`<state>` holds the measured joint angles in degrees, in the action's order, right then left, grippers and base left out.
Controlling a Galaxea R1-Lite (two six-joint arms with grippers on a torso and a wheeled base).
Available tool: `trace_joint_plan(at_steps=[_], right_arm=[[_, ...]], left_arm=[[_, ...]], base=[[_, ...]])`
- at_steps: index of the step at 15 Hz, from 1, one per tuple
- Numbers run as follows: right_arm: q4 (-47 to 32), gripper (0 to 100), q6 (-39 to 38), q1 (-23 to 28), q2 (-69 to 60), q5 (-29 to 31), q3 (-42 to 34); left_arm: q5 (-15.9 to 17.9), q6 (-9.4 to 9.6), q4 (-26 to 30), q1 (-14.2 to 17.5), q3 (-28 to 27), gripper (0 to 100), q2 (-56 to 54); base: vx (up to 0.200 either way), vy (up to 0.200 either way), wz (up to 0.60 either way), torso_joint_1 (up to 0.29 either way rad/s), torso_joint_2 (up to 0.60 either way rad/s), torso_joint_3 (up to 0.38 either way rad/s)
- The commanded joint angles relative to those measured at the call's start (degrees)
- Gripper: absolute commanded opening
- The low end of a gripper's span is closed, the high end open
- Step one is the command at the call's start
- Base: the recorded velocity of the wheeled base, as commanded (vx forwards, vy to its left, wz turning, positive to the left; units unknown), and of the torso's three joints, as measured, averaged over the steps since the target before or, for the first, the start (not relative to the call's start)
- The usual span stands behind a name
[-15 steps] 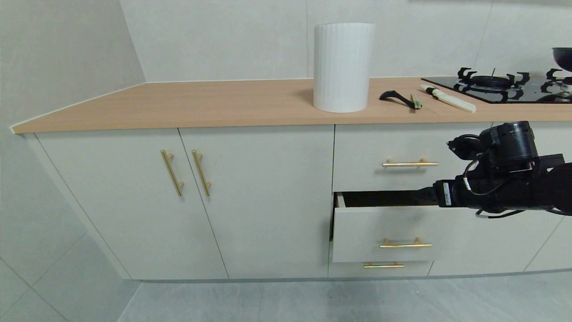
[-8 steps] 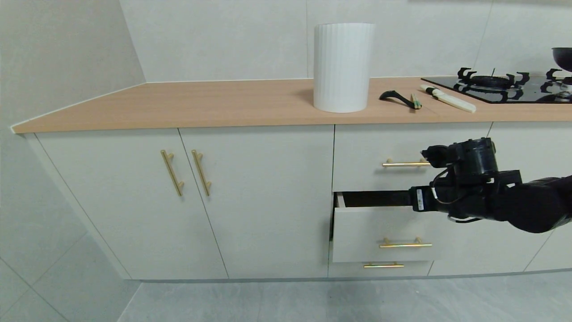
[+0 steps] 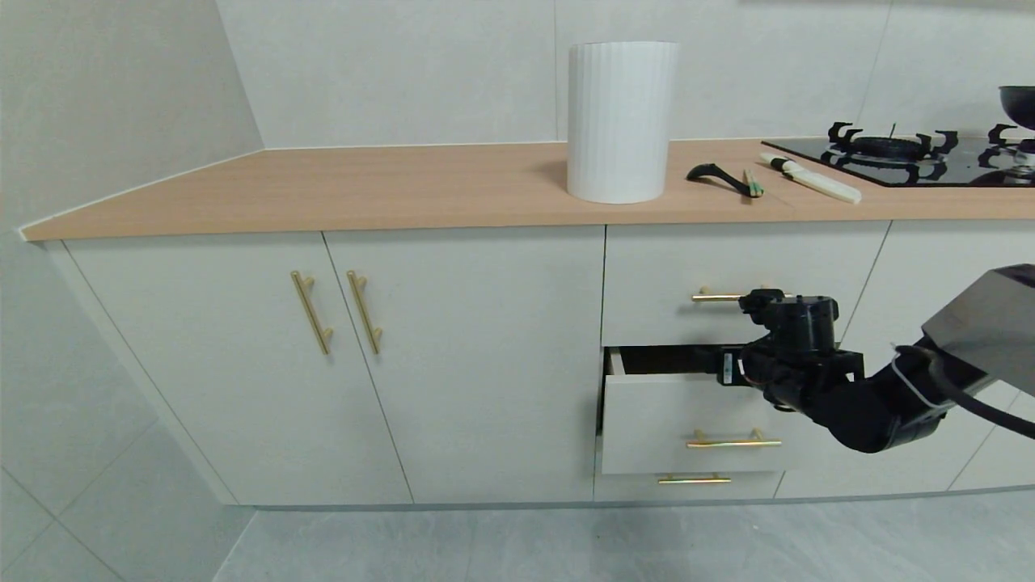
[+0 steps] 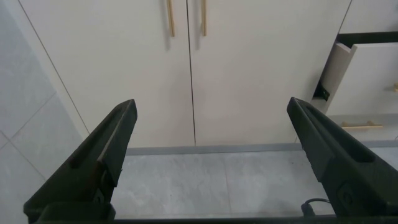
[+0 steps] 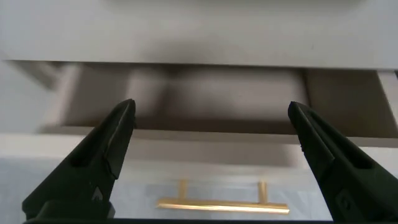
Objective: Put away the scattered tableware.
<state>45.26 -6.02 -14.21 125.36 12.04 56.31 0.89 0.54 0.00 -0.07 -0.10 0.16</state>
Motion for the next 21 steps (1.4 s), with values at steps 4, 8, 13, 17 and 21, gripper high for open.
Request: trace_joint_plan(at_steps=[4, 8, 13, 17, 21], right_arm=[[0.09, 100, -0.04, 3.14, 6.04, 0.08, 2.75], [-0.88, 100, -0.04, 3.05, 5.43, 0.0, 2.23], [-5.62, 100, -0.04, 3.05, 2.7, -0.27, 1.7], [-10.46, 100, 0.22, 2.79, -1.52, -1.94, -0.5], [-24.87, 100, 0.31, 0.59, -8.64, -2.02, -0.59]], left_arm=[[-0.01, -0.01, 0.0, -0.01, 0.01, 100, 0.02], [-0.01, -0.01, 0.0, -0.01, 0.01, 100, 0.02], [-0.01, -0.01, 0.0, -0.01, 0.01, 100, 0.02], [-0.01, -0.01, 0.0, -0.01, 0.01, 100, 0.02], [-0.01, -0.01, 0.0, -0.01, 0.01, 100, 0.02]], base=[[0.0, 0.0, 0.0, 0.0, 0.0, 0.0], [0.0, 0.0, 0.0, 0.0, 0.0, 0.0], [0.0, 0.0, 0.0, 0.0, 0.0, 0.0], [0.0, 0.0, 0.0, 0.0, 0.0, 0.0], [0.0, 0.0, 0.0, 0.0, 0.0, 0.0]])
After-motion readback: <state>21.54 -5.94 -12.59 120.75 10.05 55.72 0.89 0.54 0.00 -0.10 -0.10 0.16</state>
